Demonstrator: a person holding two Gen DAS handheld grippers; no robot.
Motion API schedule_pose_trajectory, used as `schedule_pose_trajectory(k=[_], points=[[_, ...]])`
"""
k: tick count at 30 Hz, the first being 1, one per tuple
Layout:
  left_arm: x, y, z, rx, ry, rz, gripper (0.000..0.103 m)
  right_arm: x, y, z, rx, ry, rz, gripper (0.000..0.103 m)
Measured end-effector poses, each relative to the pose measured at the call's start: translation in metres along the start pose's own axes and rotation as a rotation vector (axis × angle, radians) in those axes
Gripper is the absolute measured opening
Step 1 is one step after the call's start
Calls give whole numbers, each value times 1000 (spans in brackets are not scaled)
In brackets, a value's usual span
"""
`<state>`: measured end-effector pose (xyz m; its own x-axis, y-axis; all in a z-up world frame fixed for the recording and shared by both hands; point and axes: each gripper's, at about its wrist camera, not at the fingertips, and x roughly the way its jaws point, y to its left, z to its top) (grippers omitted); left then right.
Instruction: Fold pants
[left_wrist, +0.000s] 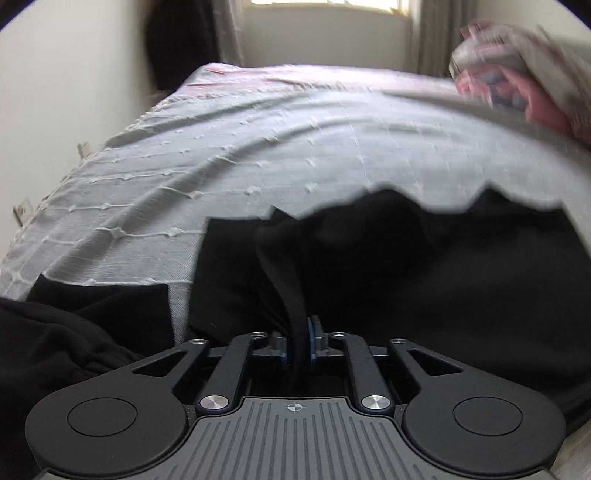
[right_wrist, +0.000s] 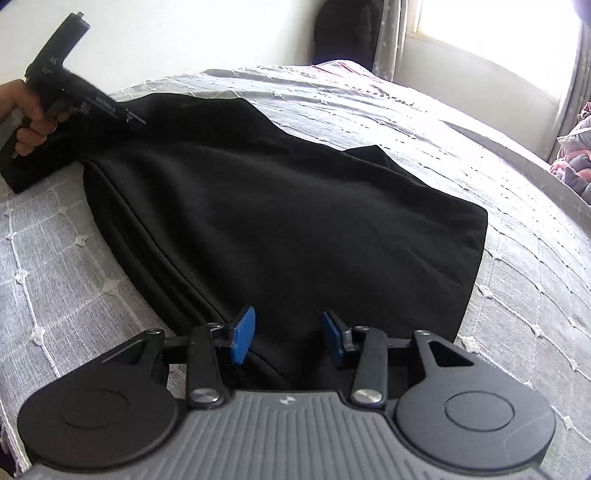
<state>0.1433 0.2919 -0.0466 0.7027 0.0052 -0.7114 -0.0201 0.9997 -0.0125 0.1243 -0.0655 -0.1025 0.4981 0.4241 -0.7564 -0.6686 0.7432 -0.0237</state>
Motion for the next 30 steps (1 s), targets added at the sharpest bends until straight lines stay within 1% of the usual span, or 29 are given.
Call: schedule_pose_trajectory(k=[1,2,3,4,5,6,7,9,10,12,13,14,15,17,18,19,20,21,22,23,24,25,26,27,28,29,30], points=[[-5,10,5,-61,-27,-26,20,1,-1,0,5,1,5,91],[-10,19,11,-124,-55,-62,26,1,-2,0,9,3,7,91],[-11,24,16,-173,-73,-95,34,2,-3,0,12,3,9,92],[-9,28,23,-193,-75,-118,39,3,-3,1,13,3,11,92],[-4,27,31,-184,-64,-113,49,4,-4,1,16,3,15,93],[2,26,39,-170,-52,-83,52,4,-5,1,20,2,19,93],[10,23,47,-161,-34,-54,52,4,-6,2,26,2,25,93],[32,17,61,-147,30,-56,53,5,-9,2,40,2,40,94],[45,14,65,-136,67,-42,53,6,-11,3,48,3,47,94],[64,5,68,-95,111,24,48,7,-14,4,62,4,58,95],[72,-1,68,-60,118,54,47,7,-15,4,65,4,61,95],[77,-7,67,-33,116,98,29,8,-16,4,66,4,63,95],[80,-11,67,-20,115,136,15,8,-16,3,65,3,65,95],[78,-20,67,8,91,149,2,9,-17,3,68,2,70,95],[72,-26,68,27,63,176,2,9,-18,3,71,2,73,95],[62,-31,68,38,13,180,2,8,-19,3,74,1,76,95],[50,-32,69,33,-47,174,2,9,-20,3,76,1,77,95],[40,-33,72,28,-99,203,2,9,-20,3,76,0,78,95],[32,-34,74,24,-143,224,2,9,-20,3,78,0,78,95],[28,-33,74,19,-176,220,2,9,-21,3,80,0,76,95],[30,-34,73,29,-181,227,2,9,-21,3,80,2,75,95],[39,-36,70,66,-152,267,3,10,-21,3,80,2,74,95],[51,-38,66,105,-104,305,4,9,-21,3,80,4,74,95],[64,-36,60,126,-46,307,10,10,-21,3,81,5,74,95],[71,-32,54,116,-5,301,13,9,-22,3,82,6,75,95],[72,-26,51,72,-5,292,15,9,-22,3,83,7,76,95],[66,-18,50,8,-24,270,19,9,-22,4,85,8,77,95]])
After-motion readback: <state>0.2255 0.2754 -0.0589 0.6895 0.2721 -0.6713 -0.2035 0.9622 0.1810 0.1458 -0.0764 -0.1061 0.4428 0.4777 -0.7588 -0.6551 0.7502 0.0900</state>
